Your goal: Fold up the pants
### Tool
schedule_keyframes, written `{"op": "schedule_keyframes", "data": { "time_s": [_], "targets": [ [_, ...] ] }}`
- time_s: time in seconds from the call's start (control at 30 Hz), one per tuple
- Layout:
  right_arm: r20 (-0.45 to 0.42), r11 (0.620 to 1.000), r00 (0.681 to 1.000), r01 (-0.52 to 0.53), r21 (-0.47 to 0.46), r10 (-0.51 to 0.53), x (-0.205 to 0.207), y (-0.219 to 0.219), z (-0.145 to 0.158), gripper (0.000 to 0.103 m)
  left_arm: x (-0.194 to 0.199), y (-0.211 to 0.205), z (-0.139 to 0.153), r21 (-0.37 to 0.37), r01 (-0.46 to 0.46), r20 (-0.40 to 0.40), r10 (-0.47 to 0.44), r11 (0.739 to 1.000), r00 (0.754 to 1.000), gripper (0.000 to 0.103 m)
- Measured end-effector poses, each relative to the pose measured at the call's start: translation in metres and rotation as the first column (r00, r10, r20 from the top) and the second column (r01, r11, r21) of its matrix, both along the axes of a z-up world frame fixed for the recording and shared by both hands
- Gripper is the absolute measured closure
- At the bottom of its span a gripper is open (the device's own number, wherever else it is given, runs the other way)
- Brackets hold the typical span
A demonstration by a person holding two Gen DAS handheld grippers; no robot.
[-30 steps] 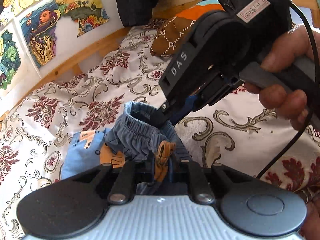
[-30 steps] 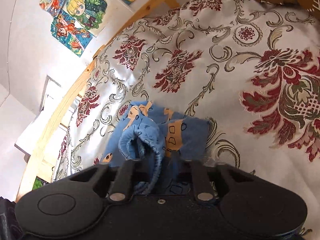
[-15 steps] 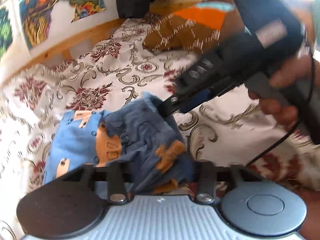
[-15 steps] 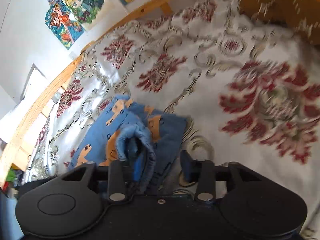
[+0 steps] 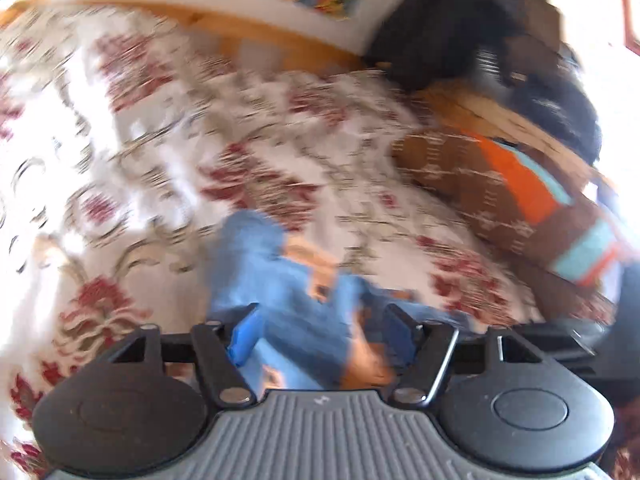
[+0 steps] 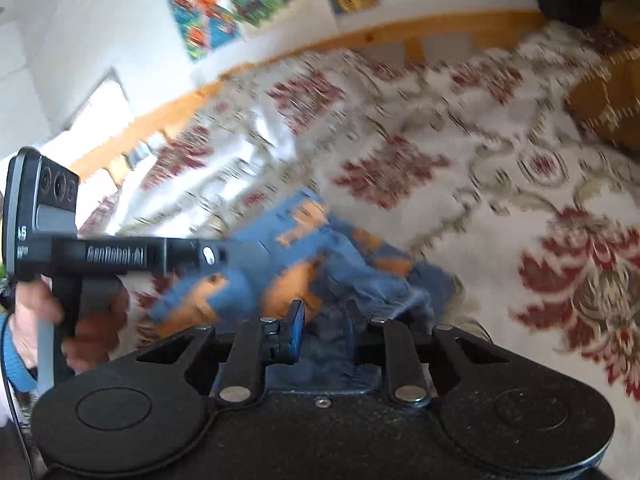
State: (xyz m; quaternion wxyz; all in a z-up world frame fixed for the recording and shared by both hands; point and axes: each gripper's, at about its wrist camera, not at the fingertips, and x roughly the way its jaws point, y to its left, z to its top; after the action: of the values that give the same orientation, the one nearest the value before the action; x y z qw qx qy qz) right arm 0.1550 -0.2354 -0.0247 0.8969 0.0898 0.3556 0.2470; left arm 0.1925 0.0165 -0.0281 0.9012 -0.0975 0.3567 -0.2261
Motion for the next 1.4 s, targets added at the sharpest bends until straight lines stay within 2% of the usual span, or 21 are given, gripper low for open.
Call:
{"op": "schedule_keyframes", "data": {
  "time_s": [0.03,0.1,0.2,0.27,0.3,0.33,0.4,0.5,0.6,0.67,0.8,0.9,1.03,1.1,1.2,1.3,1.4],
  "targets": [
    [-0.021,1.0,1.0,0.019,-0.004,-0.019,0.004,-0.005,-0.007,0.084,0.003,0.006,-0.007,0.002,-0.007,-0.011,0.007,1.0,1.0,0.039],
    [-0.088,0.998,0.995,0.058,0.026,-0.056,0.014,-0.019,-0.023,0.096,0.006,0.015,-0.02,0.022,-0.01,-0.028,0.01,1.0,1.0,0.048],
    [-0.142,0.989,0.986,0.107,0.102,-0.092,0.017,-0.036,-0.033,0.095,0.007,0.025,-0.028,-0.004,-0.012,-0.032,0.012,1.0,0.999,0.051],
    [-0.132,0.986,0.985,0.122,0.111,-0.107,0.012,-0.038,-0.026,0.088,0.006,0.028,-0.021,-0.025,-0.03,-0.049,0.029,0.999,0.998,0.047],
    [-0.108,0.987,0.988,0.124,0.104,-0.113,0.006,-0.038,-0.019,0.083,0.003,0.029,-0.017,-0.024,-0.037,-0.053,0.036,0.999,0.998,0.042],
    [-0.09,0.988,0.989,0.123,0.097,-0.114,0.0,-0.037,-0.012,0.082,-0.002,0.029,-0.011,-0.013,-0.045,-0.048,0.045,0.999,0.998,0.036],
    [-0.04,0.992,0.996,0.083,0.091,-0.08,-0.014,-0.031,0.002,0.081,-0.018,0.028,0.002,0.035,-0.048,-0.012,0.048,0.998,0.999,0.026],
    [-0.01,1.0,1.0,0.013,0.022,-0.013,-0.027,-0.012,0.005,0.081,-0.033,0.018,0.008,0.168,-0.012,0.015,0.01,0.986,1.0,0.024],
    [-0.002,0.994,1.0,-0.017,-0.108,0.017,-0.033,0.007,-0.009,0.081,-0.034,0.006,-0.008,0.299,-0.009,-0.022,0.016,0.954,1.0,0.024],
    [0.029,0.985,0.999,-0.026,-0.172,0.032,-0.037,0.012,-0.017,0.074,-0.03,0.005,-0.023,0.339,-0.008,-0.071,0.034,0.941,0.997,0.022],
    [0.055,0.984,0.998,-0.005,-0.18,0.015,-0.043,0.013,-0.011,0.072,-0.034,0.014,-0.018,0.316,-0.034,-0.077,0.062,0.948,0.995,0.02],
    [0.096,0.983,0.995,0.004,-0.183,0.014,-0.054,0.016,0.001,0.065,-0.039,0.021,-0.008,0.33,-0.055,-0.097,0.092,0.942,0.991,0.009],
    [0.132,0.981,0.991,0.021,-0.194,0.004,-0.067,0.023,0.004,0.061,-0.048,0.039,0.0,0.304,-0.105,-0.125,0.149,0.947,0.981,0.009],
    [0.125,0.98,0.992,0.032,-0.199,-0.007,-0.068,0.026,0.001,0.061,-0.045,0.049,0.0,0.318,-0.162,-0.134,0.214,0.934,0.968,0.009],
    [0.066,0.963,0.998,0.037,-0.266,-0.019,-0.062,0.034,-0.013,0.061,-0.042,0.06,-0.007,0.28,-0.192,-0.167,0.244,0.941,0.955,0.008],
    [0.072,0.957,0.997,0.03,-0.29,-0.009,-0.065,0.036,-0.021,0.061,-0.044,0.052,-0.007,0.33,-0.18,-0.141,0.237,0.927,0.961,0.009],
    [0.097,0.953,0.995,0.039,-0.3,-0.01,-0.068,0.037,-0.015,0.057,-0.048,0.046,-0.005,0.358,-0.165,-0.127,0.223,0.919,0.967,0.009]
  ]
}}
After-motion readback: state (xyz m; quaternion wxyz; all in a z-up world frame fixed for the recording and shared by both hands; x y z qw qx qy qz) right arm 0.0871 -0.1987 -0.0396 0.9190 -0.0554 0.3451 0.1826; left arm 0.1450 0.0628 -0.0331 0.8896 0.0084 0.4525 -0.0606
